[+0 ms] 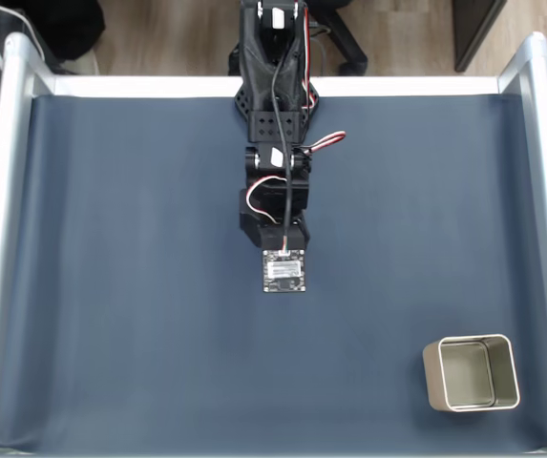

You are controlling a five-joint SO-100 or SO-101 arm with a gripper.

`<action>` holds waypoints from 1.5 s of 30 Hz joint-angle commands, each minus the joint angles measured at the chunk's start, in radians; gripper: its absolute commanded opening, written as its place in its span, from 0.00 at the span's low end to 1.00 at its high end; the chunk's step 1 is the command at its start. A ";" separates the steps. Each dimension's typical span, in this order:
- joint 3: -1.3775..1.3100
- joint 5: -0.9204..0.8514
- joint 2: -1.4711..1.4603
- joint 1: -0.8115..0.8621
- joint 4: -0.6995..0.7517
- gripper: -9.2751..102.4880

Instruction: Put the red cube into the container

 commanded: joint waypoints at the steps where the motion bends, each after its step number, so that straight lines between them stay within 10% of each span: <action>1: 0.002 0.020 -0.003 -0.015 -0.037 0.32; 45: -0.014 0.063 -0.026 -0.032 -0.109 0.08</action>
